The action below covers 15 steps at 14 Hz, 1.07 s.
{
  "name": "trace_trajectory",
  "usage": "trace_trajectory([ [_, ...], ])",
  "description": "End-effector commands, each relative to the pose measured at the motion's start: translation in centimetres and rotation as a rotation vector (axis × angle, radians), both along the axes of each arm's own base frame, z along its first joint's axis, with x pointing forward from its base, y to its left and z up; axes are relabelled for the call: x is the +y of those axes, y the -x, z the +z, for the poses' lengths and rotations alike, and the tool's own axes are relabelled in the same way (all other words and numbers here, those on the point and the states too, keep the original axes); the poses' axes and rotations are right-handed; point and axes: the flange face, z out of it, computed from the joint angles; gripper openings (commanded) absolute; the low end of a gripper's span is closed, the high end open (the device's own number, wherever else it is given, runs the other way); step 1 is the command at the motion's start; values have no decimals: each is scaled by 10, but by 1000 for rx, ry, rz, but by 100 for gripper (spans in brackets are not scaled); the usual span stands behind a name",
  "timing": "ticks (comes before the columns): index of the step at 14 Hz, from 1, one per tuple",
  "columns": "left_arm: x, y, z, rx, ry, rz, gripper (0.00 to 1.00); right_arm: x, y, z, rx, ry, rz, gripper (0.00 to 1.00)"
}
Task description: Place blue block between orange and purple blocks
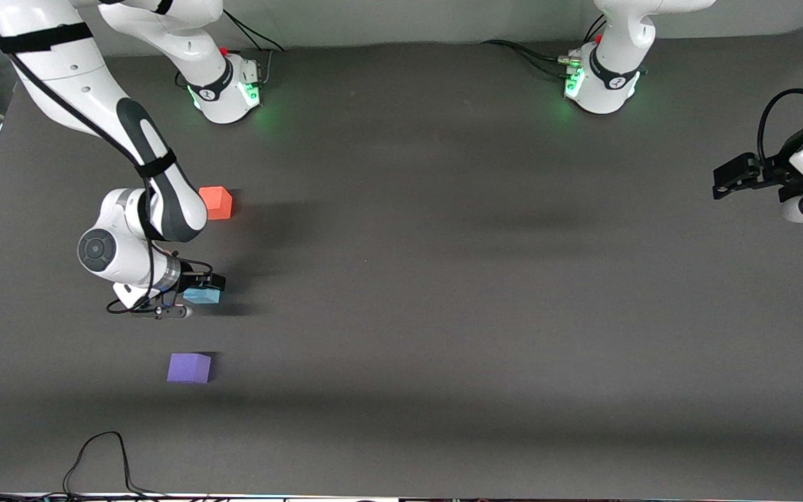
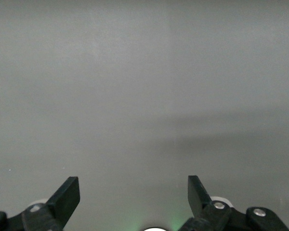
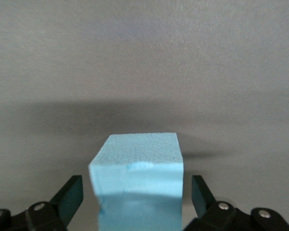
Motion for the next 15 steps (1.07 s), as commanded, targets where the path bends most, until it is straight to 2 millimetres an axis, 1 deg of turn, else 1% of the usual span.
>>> trace_trajectory([
  [1,-3,0,0,-9,7,0,100,5,-3,61,-24,-24,5,100],
  [3,-3,0,0,-9,7,1,100,4,0,113,-40,-39,7,100],
  [5,-3,0,0,-9,6,0,100,5,3,177,-20,-52,34,100],
  [6,-3,0,0,-9,6,0,100,2,4,217,-13,-61,38,100],
  [7,-2,0,0,-9,6,1,100,-8,6,252,-3,-65,28,100],
  [8,-3,0,0,-9,7,1,100,-16,8,283,-4,-70,18,100],
  [9,-3,0,0,-9,6,0,100,-20,15,311,-12,-76,17,100],
  [10,-3,0,0,-9,6,0,100,-23,22,333,-23,-81,16,100],
  [11,-3,0,1,-10,6,0,100,-24,28,350,-44,-81,19,100],
  [12,-3,0,1,-10,7,1,100,-26,33,359,-52,-84,17,100],
  [13,-3,0,0,-9,7,1,100,-26,36,362,-49,-85,18,100],
  [15,-3,0,0,-9,7,0,100,-16,41,371,-61,-86,25,100],
])
